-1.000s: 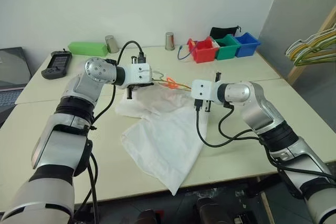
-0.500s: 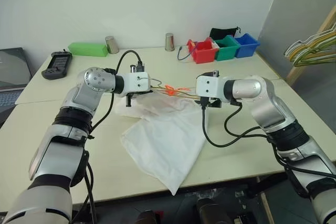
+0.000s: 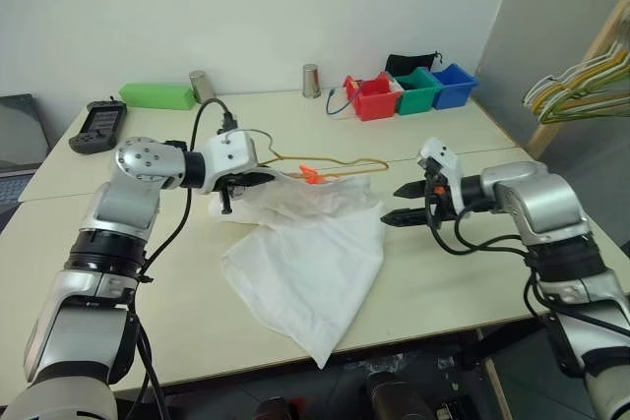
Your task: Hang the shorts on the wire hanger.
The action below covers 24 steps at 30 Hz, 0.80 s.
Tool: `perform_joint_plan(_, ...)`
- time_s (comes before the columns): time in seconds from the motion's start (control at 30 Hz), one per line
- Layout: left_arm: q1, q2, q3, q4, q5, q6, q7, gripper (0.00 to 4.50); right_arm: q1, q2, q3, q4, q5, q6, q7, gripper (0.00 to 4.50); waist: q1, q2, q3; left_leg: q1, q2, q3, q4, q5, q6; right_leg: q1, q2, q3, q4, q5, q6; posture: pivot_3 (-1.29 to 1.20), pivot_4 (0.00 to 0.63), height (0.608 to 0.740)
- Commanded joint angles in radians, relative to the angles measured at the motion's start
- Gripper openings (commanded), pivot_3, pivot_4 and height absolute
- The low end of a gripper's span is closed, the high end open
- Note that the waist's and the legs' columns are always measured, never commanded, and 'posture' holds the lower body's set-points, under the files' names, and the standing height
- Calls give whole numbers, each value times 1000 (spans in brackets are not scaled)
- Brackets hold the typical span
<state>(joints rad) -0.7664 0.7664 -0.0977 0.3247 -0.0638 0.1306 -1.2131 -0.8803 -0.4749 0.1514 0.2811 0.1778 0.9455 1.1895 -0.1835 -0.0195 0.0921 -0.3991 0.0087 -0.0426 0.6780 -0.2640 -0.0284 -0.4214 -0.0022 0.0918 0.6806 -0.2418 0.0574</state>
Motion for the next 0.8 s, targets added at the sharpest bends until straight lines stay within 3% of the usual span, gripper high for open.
perform_joint_plan(0.03, 7, 32, 51, -82, -51, 66, -3, 0, -92, 48, 10, 146, -1, -101, -31, 4475, -1, 0, -2, 0, 0, -1, 0, 0, 0, 0, 0, -1, 0, 0, 0, -64, 0, 740)
perform_joint_plan(0.3, 54, 60, 69, -166, -84, 127, 11, 0, -225, 165, 17, 474, -21, -273, -53, 4475, -2, 0, -5, -1, 0, -4, -1, 0, 0, 0, -1, -3, 0, 0, 0, -32, 0, 740)
perform_joint_plan(0.7, 58, 68, 64, -172, -81, 128, 15, 0, -300, 177, -1, 739, -74, -395, -88, 4475, 13, 0, -6, 0, -1, -4, -1, 0, 0, 1, -1, -3, 0, 0, 0, -25, 5, 740)
perform_joint_plan(0.8, 60, 70, 61, -171, -80, 124, 14, 0, -330, 195, -47, 755, -27, -358, -52, 4475, 16, 0, -7, 0, -1, -3, -1, 0, 0, 1, -1, -2, 0, 0, 0, -26, 8, 740)
